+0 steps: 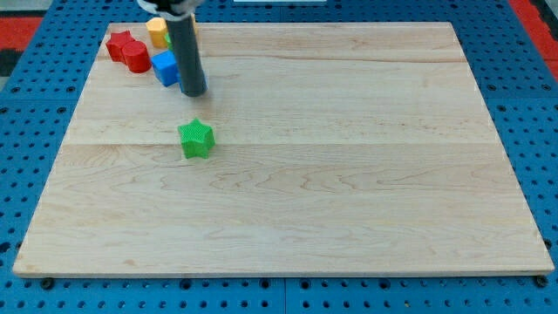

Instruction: Move the green star into the blue blocks

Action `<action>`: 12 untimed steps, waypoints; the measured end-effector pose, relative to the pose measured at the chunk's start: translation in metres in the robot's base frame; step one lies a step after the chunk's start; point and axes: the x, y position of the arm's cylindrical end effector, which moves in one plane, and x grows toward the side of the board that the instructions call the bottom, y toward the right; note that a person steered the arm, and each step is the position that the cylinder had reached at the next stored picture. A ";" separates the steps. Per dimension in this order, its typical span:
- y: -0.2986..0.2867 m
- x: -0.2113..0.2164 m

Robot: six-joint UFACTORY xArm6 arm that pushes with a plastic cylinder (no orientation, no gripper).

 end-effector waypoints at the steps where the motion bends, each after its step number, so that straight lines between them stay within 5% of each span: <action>1: -0.021 -0.017; 3: 0.070 0.018; 5: 0.088 0.142; 6: 0.037 0.133; 7: 0.038 0.057; 8: -0.001 0.056; 10: 0.085 0.111; 11: 0.037 0.139; 12: -0.005 0.107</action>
